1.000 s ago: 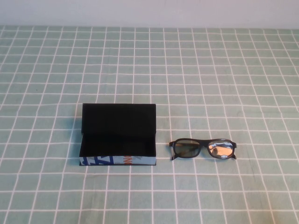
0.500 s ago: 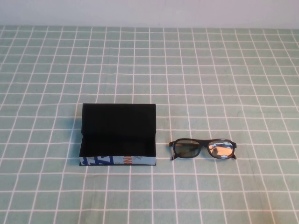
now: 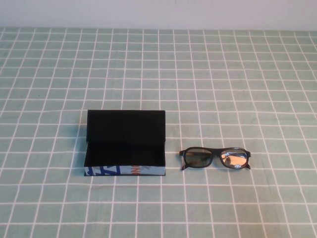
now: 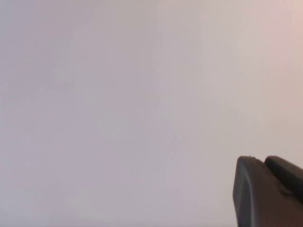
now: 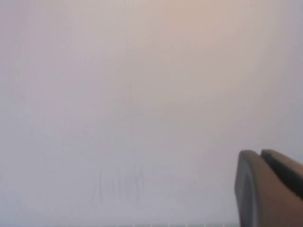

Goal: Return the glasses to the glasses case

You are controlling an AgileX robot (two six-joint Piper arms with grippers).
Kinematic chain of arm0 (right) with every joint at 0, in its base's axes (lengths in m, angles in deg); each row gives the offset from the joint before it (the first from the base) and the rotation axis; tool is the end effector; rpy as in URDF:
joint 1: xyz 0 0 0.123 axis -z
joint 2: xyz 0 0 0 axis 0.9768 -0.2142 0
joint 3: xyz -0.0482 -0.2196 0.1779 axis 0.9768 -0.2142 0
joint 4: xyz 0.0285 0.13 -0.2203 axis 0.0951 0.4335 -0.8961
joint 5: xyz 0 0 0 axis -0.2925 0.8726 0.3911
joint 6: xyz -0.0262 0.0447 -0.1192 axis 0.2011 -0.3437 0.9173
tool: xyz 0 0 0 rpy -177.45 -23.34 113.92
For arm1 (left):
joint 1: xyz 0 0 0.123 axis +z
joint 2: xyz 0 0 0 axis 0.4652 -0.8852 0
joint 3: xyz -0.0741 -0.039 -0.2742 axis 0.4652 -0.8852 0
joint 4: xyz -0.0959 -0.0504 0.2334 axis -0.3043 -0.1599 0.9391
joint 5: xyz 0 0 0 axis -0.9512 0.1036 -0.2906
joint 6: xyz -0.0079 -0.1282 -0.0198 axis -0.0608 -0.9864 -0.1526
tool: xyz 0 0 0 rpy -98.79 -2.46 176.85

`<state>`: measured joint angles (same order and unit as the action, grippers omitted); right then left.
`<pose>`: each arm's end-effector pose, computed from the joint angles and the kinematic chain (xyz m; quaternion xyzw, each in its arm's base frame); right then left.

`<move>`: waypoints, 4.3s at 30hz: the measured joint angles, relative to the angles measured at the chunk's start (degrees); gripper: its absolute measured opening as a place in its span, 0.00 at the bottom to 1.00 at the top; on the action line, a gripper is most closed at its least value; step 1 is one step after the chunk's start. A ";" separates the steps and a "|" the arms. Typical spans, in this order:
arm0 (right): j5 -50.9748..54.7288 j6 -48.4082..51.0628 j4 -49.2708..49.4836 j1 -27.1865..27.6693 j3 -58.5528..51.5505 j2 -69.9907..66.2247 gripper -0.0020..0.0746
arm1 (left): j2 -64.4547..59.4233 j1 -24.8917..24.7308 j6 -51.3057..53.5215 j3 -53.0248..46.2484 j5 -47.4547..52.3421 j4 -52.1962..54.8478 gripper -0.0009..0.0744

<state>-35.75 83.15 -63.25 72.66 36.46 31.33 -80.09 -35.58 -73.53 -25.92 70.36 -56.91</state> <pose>0.0898 0.0089 0.2467 -0.0250 0.5584 0.0417 0.8281 0.0894 -0.0130 0.2464 0.0286 0.5596 -0.0749 0.8249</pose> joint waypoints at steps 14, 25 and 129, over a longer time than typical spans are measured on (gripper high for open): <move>-24.36 -1.01 1.45 0.00 1.21 0.11 0.01 | 0.00 0.00 -6.96 0.00 -23.19 -1.36 0.01; 5.09 -13.94 5.27 0.00 33.82 -2.68 0.01 | -0.50 0.00 -9.91 23.80 -7.73 -1.27 0.01; 87.85 56.84 23.26 -27.38 111.35 -118.98 0.04 | -51.59 -3.52 -9.44 44.58 53.08 -0.79 0.01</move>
<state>52.10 139.99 -39.99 45.28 147.82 -87.66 -131.68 -39.10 -82.97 18.66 123.45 -57.71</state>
